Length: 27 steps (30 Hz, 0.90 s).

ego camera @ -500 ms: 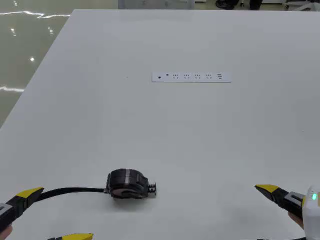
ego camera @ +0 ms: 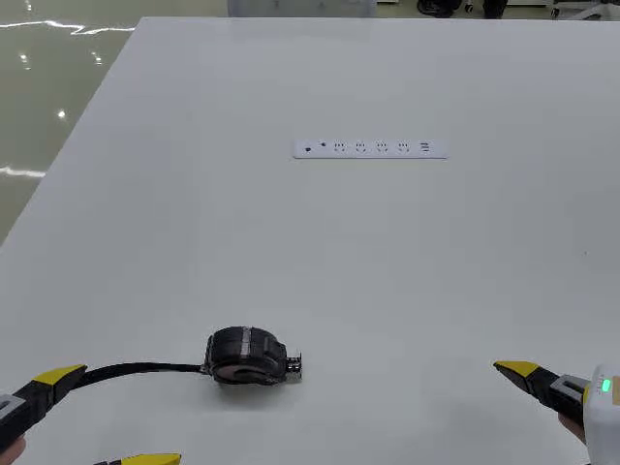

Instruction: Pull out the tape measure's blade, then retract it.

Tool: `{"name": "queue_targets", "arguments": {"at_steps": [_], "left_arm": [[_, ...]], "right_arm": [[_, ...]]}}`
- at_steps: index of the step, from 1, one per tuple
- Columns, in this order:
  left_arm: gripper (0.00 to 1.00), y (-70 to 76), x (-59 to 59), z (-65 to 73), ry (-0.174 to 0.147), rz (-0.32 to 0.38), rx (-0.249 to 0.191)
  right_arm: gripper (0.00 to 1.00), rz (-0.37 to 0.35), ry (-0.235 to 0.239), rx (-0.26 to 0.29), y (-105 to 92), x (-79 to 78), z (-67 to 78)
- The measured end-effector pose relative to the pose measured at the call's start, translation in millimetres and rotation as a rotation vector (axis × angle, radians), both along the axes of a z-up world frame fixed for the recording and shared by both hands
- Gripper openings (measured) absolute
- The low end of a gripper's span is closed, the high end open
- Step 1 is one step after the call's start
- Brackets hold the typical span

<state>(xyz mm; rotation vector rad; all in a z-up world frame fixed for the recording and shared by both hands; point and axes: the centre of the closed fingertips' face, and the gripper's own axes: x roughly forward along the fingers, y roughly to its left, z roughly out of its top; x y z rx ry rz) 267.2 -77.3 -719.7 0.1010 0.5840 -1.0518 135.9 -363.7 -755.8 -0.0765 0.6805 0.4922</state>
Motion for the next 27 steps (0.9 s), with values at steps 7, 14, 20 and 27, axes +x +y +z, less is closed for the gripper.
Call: {"name": "queue_targets", "arguments": {"at_steps": [7,14,20,27], "left_arm": [[0.92,0.4,1.3,0.0,0.0,0.0,0.0],[0.92,0.7,2.2,-0.9,-0.001,0.002,0.002],[0.92,1.5,2.9,-2.0,0.004,0.002,-0.001],[0.91,1.9,3.8,-1.5,0.003,-0.005,0.004]], "right_arm": [[0.91,0.005,0.002,-0.002,-0.5,1.0,-0.2],[0.91,0.009,0.006,-0.011,-2.7,0.8,-0.9],[0.91,0.009,0.007,-0.016,-3.2,-0.2,-1.3],[0.91,0.01,0.008,-0.014,-2.8,-0.1,-2.0]]}}
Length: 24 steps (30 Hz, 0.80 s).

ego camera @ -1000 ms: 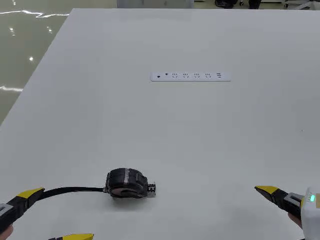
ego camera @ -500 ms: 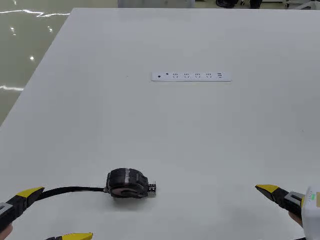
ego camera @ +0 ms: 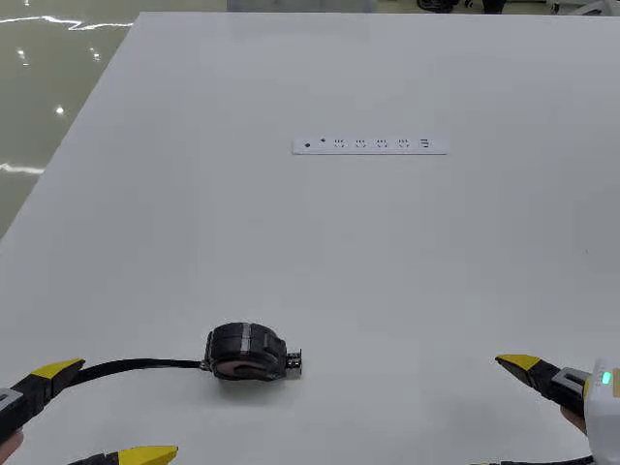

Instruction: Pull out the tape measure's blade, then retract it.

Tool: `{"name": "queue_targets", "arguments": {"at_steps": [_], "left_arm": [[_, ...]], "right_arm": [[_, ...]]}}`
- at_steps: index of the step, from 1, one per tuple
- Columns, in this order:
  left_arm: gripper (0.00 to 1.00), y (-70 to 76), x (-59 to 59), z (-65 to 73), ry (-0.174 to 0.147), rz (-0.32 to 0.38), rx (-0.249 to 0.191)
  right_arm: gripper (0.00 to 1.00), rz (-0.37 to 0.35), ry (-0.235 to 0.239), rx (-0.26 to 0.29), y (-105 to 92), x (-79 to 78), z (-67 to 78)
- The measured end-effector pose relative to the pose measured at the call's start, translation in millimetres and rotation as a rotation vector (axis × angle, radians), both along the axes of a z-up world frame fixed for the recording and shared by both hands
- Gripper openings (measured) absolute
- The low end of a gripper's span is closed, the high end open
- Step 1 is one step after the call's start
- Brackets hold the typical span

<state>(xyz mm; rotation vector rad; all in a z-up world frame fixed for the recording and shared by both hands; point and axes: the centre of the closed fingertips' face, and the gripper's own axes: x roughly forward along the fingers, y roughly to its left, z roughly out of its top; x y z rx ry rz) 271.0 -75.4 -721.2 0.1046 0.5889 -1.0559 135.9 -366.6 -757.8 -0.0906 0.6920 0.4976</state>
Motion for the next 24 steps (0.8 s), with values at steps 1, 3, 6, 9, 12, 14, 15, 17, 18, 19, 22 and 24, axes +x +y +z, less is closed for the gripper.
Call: {"name": "queue_targets", "arguments": {"at_steps": [1,3,6,9,12,14,15,17,18,19,22,24], "left_arm": [[0.91,-0.4,-0.1,0.2,0.0,-0.003,0.0],[0.91,-1.2,0.4,0.0,0.0,-0.01,0.004],[0.91,-3.3,0.6,-0.2,-0.001,-0.028,0.008],[0.9,-4.9,0.8,-1.5,-0.009,-0.053,0.02],[0.89,-8.1,2.2,-2.6,-0.011,-0.072,0.025],[0.89,-10.8,2.7,-2.4,-0.012,-0.085,0.027],[0.89,-11.5,3.2,-2.1,-0.012,-0.089,0.024],[0.89,-13.8,3.5,-2.7,-0.014,-0.105,0.029],[0.89,-14.9,3.8,-3.0,-0.014,-0.112,0.031],[0.89,-15.5,4.1,-3.2,-0.017,-0.118,0.034],[0.89,-16.9,4.4,-3.7,-0.017,-0.133,0.038],[0.89,-17.9,4.4,-5.0,-0.016,-0.146,0.044]], "right_arm": [[0.91,0.002,0.0,-0.001,0.5,0.2,-0.1],[0.9,0.014,-0.002,-0.005,2.7,0.7,-0.4],[0.89,0.035,-0.009,-0.003,8.0,1.8,-0.6],[0.88,0.047,-0.006,0.001,11.4,2.9,-1.8],[0.87,0.06,0.001,0.002,13.9,2.8,-4.1],[0.87,0.07,0.004,-0.007,14.2,3.2,-5.5],[0.87,0.073,0.003,-0.007,14.4,3.4,-5.4],[0.87,0.077,0.002,-0.007,13.6,4.9,-5.3],[0.87,0.08,0.002,-0.005,13.0,5.7,-5.2],[0.87,0.081,0.001,-0.005,12.7,6.1,-5.2],[0.87,0.089,0.004,-0.014,11.5,7.0,-6.2],[0.87,0.092,0.003,-0.013,10.5,8.1,-6.2]]}}
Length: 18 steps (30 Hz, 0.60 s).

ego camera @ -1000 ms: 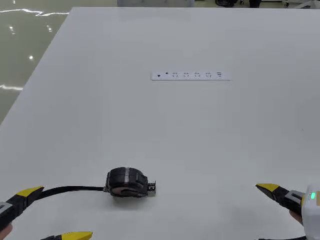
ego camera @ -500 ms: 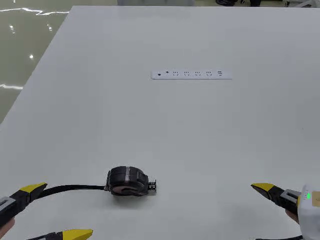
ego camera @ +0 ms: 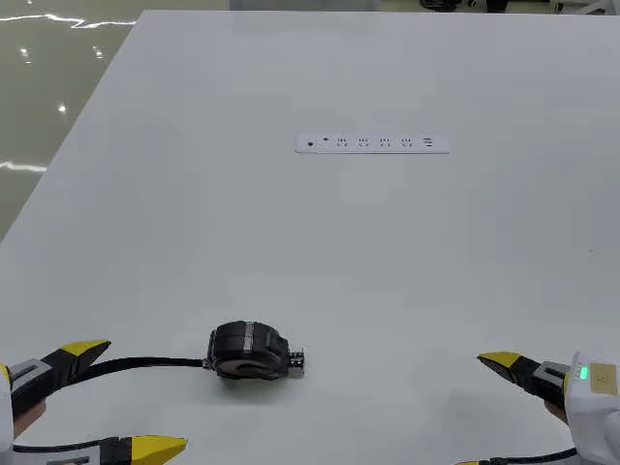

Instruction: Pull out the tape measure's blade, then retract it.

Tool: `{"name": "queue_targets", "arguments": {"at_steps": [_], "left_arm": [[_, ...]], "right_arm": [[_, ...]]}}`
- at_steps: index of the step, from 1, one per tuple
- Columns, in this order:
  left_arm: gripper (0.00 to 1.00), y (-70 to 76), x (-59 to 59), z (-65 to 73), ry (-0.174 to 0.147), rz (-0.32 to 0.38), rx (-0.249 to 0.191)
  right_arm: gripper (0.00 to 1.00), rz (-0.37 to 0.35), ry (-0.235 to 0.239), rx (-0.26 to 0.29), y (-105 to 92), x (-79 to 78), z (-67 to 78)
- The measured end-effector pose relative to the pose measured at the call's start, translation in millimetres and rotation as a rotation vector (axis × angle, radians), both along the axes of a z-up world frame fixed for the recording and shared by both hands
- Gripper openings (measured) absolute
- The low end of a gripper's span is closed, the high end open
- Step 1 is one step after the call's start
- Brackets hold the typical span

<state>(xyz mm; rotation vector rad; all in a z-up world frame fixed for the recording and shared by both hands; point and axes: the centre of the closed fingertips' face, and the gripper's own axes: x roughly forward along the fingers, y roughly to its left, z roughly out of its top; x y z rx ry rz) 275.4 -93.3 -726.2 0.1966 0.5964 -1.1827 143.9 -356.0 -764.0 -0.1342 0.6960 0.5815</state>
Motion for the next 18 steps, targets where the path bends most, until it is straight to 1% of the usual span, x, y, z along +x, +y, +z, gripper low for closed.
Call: {"name": "queue_targets", "arguments": {"at_steps": [8,13,16,17,18], "left_arm": [[0.89,-5.7,0.4,-2.2,-0.003,-0.039,0.016],[0.89,-9.4,-0.8,-3.7,0.004,-0.064,0.02],[0.89,-12.1,-2.3,-6.6,0.008,-0.095,0.034],[0.88,-12.6,-2.4,-7.2,0.005,-0.106,0.045],[0.87,-14.2,-2.2,-6.4,0.002,-0.112,0.045]], "right_arm": [[0.86,0.013,-0.002,0.002,0.3,3.0,0.2],[0.86,0.025,0.001,0.002,0.7,3.4,-1.4],[0.86,0.034,0.005,-0.001,0.3,4.2,-3.6],[0.86,0.036,0.005,-0.001,0.6,4.6,-3.5],[0.86,0.038,0.007,-0.002,0.9,5.0,-3.5]]}}
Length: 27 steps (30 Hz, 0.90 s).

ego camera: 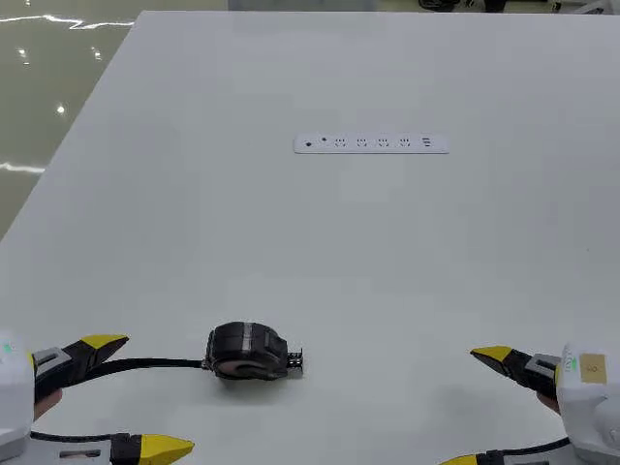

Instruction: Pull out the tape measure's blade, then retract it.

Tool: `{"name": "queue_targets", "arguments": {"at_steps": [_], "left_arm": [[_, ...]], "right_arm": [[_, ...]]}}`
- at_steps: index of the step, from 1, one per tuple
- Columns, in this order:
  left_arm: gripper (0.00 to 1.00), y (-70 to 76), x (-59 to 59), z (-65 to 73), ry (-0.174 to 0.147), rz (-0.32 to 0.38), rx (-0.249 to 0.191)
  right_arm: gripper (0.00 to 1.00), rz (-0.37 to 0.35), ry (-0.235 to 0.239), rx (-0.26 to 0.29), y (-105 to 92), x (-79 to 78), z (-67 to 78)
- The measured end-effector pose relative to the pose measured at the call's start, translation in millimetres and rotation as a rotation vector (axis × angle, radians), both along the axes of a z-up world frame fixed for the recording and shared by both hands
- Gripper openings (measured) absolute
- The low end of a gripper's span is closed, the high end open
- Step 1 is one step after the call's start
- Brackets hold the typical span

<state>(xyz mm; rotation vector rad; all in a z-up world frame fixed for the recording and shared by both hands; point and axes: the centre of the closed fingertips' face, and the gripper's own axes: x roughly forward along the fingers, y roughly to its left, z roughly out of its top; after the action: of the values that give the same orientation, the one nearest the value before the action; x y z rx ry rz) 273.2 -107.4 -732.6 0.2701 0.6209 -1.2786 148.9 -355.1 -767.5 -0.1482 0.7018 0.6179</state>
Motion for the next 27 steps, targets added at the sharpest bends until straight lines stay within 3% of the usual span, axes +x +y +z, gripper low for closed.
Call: {"name": "queue_targets", "arguments": {"at_steps": [10,15,27], "left_arm": [[0.85,-9.4,9.1,-2.3,-0.013,-0.067,0.022],[0.84,-13.0,12.9,-0.6,-0.001,-0.077,0.009],[0.83,-21.6,10.7,-18.3,-0.001,-0.135,0.026]], "right_arm": [[0.85,0.024,0.003,-0.003,5.0,5.0,-1.2],[0.84,0.05,0.005,0.01,9.3,8.2,-3.2],[0.82,0.064,-0.024,0.038,15.5,28.0,-11.2]]}}
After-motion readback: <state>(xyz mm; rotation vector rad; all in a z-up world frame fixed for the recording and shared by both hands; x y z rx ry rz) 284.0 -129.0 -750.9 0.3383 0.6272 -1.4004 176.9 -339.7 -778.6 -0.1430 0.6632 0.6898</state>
